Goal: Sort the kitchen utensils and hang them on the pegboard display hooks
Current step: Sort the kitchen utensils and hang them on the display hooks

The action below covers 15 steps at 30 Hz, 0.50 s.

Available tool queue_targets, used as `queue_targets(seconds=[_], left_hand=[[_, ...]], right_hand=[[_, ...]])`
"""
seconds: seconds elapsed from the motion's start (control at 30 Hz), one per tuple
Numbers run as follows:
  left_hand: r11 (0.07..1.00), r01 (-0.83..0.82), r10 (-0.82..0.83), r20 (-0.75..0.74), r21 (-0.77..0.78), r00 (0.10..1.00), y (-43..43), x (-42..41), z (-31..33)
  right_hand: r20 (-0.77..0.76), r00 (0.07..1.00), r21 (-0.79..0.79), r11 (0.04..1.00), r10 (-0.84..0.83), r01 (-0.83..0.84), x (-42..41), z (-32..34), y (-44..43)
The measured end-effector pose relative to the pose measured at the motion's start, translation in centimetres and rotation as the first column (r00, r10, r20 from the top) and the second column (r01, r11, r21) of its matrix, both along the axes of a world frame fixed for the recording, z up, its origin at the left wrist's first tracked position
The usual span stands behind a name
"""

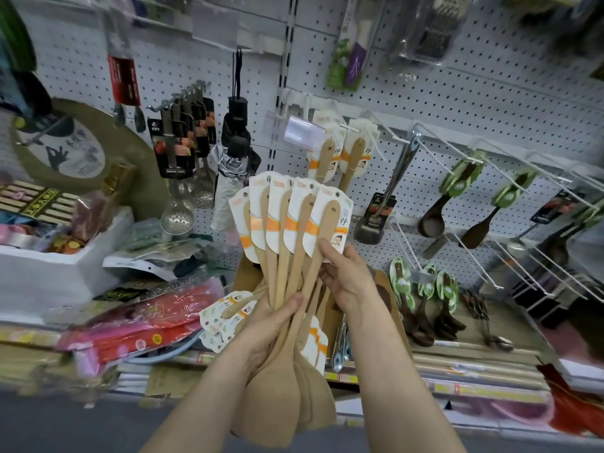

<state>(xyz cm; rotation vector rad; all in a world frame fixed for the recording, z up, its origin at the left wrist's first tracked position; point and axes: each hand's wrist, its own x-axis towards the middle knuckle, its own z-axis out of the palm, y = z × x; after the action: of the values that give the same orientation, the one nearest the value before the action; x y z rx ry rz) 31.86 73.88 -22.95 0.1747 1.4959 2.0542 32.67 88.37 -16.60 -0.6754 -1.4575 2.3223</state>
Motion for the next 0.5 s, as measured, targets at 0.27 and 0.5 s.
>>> queue_targets(seconds=[0.27, 0.5], left_hand=[[0.985, -0.163, 0.162, -0.021, -0.065, 0.987, -0.1, -2.6, -0.8], [0.964, -0.199, 0.165, -0.19, -0.178, 0.968, 0.9, -4.5, -0.1]], right_hand=[[-0.03, 0.998, 0.022, 0.998, -0.062, 0.062, -1.6, 1.2, 3.2], [-0.023, 0.996, 0.206, 0.974, -0.091, 0.094, -2.6, 1.1, 5.3]])
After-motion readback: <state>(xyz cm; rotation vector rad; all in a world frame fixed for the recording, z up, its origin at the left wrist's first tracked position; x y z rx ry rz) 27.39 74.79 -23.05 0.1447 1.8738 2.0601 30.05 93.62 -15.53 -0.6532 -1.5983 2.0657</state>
